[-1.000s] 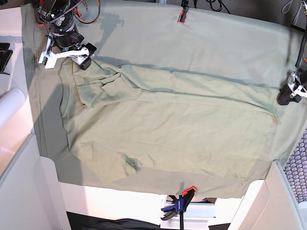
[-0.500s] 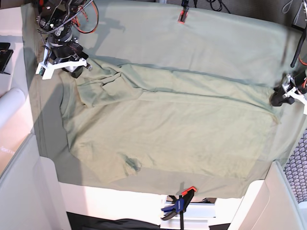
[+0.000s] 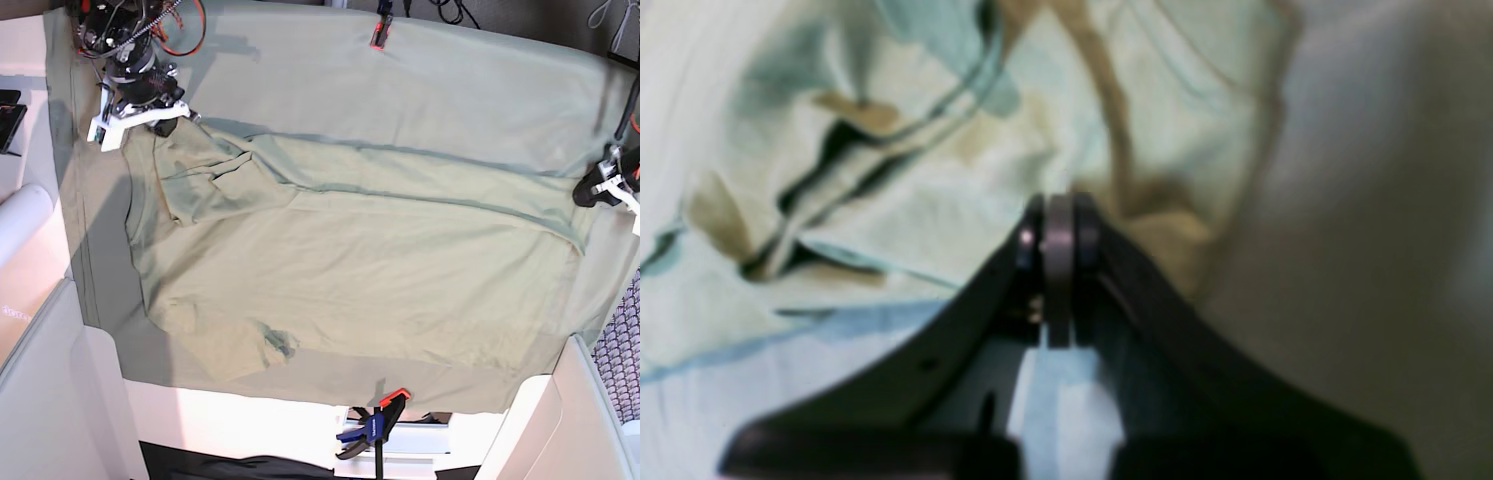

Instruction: Fold the T-shirt properly

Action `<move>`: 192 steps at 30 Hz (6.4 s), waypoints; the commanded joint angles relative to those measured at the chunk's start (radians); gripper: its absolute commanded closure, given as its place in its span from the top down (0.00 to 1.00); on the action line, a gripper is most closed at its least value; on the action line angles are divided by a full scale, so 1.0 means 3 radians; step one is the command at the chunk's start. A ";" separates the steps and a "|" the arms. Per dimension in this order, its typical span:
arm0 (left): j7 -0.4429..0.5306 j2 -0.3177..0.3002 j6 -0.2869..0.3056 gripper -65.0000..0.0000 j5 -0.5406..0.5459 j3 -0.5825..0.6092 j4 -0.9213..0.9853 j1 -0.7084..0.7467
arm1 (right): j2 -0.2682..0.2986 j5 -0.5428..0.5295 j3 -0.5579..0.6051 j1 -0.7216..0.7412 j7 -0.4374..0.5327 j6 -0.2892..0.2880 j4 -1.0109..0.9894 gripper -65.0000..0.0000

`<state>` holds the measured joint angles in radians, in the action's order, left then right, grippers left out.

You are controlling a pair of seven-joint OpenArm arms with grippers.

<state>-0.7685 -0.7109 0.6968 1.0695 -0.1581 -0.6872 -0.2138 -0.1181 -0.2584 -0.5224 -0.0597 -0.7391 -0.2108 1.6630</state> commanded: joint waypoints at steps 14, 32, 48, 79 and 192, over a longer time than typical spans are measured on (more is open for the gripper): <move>0.0004 -0.0114 0.0005 0.00 0.0014 -0.0013 -0.0025 0.0042 | 0.0092 -0.0061 -0.0061 -0.0107 -0.0071 0.0083 0.0328 0.62; 0.0005 -0.0114 0.0005 0.00 0.0048 -0.0013 -0.0025 0.0042 | -0.0102 -0.0122 0.0004 -0.0169 0.0245 0.0094 0.0258 0.62; 0.0004 -0.0116 0.0005 0.00 0.0061 -0.0013 -0.0025 0.0070 | -0.0098 -0.0027 0.0004 0.0261 0.0338 0.0165 -0.0389 0.05; -0.0579 -0.0763 0.0005 0.00 0.0579 -0.0131 -0.1665 0.1500 | 0.0572 -0.0122 -0.0017 -0.1319 -0.0132 0.0041 0.1177 0.00; 0.1537 0.0352 0.0005 0.00 -0.1225 0.1205 0.0741 -0.1446 | 0.0894 0.0188 0.0696 0.2084 0.0175 -0.0362 -0.2589 0.00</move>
<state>-0.3286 -0.5797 0.6830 0.6834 0.2085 -0.4484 -0.6155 0.1425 -0.2001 -0.3141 0.5430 -0.6716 -0.3138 0.8703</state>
